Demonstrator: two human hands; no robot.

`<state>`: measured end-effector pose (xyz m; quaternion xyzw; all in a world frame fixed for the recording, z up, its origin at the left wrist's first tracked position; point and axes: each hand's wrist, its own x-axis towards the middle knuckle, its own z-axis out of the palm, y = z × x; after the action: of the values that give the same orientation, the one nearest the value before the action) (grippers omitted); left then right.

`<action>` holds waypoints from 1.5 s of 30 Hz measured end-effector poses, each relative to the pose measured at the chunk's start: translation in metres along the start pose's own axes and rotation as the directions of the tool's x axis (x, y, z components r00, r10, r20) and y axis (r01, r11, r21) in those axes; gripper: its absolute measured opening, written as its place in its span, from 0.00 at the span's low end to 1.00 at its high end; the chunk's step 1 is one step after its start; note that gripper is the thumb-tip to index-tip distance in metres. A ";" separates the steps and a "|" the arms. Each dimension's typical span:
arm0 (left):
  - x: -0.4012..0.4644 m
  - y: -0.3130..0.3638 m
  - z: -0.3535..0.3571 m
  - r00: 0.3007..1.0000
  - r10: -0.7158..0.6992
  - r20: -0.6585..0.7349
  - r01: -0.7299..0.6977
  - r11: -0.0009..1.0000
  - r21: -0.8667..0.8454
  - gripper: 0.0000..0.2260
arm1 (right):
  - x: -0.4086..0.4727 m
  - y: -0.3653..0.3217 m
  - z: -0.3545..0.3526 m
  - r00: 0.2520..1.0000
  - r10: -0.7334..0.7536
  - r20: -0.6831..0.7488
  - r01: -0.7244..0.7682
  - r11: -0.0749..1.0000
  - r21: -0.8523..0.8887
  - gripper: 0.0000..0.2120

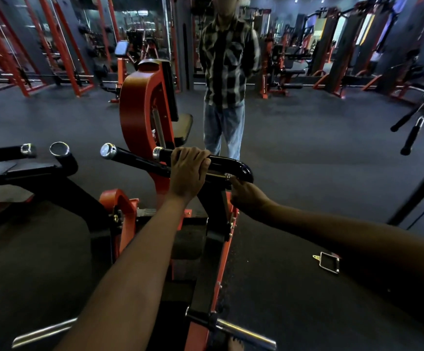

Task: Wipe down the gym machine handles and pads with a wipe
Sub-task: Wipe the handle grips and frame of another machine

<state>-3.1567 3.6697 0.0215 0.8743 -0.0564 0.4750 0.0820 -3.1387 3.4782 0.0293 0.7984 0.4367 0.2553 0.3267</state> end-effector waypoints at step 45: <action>-0.001 0.002 0.003 0.998 -0.058 -0.005 0.058 0.998 -0.002 0.19 | 0.008 0.056 0.041 0.796 0.310 0.520 -0.477 -0.209 0.854 0.12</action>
<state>-3.1553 3.6675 0.0189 0.8744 -0.0314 0.4744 0.0968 -3.0766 3.4503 0.0455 0.8845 0.1849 -0.0950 -0.4177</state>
